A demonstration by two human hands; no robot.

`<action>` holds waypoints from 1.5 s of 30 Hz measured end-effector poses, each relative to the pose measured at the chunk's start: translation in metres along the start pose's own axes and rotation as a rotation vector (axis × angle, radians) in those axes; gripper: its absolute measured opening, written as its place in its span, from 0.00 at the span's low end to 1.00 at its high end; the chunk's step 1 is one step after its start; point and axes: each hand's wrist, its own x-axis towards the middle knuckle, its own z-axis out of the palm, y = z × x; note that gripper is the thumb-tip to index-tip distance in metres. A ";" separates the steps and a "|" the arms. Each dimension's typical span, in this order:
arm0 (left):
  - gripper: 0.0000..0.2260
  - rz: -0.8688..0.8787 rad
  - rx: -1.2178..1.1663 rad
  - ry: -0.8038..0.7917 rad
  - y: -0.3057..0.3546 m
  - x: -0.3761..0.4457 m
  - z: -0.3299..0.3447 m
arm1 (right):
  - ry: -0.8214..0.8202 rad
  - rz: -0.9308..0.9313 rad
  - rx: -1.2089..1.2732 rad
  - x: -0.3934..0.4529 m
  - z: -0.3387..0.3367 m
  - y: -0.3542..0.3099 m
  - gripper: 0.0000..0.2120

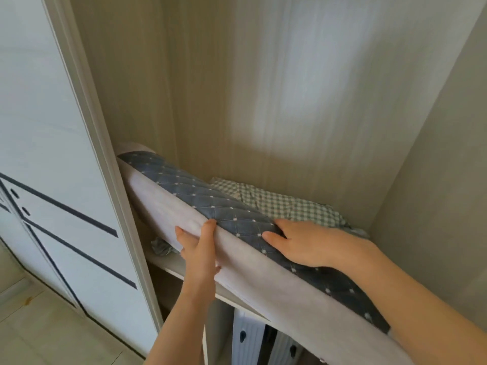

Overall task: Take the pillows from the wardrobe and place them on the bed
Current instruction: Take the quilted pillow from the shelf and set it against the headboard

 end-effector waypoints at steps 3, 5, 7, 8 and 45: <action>0.53 -0.057 0.023 -0.079 0.008 -0.004 -0.007 | 0.068 -0.030 0.015 -0.014 0.030 -0.007 0.34; 0.54 -0.071 0.020 -0.026 0.011 -0.004 -0.007 | 0.083 -0.055 0.015 -0.020 0.037 -0.012 0.35; 0.43 -0.059 0.027 0.025 0.013 -0.002 -0.009 | 0.061 -0.095 0.032 -0.022 0.034 -0.013 0.34; 0.37 -0.047 0.039 0.047 0.014 0.000 -0.011 | 0.053 -0.121 0.041 -0.022 0.030 -0.012 0.33; 0.09 0.638 0.489 0.229 0.018 -0.236 -0.118 | -0.372 0.207 1.711 0.009 0.203 0.017 0.40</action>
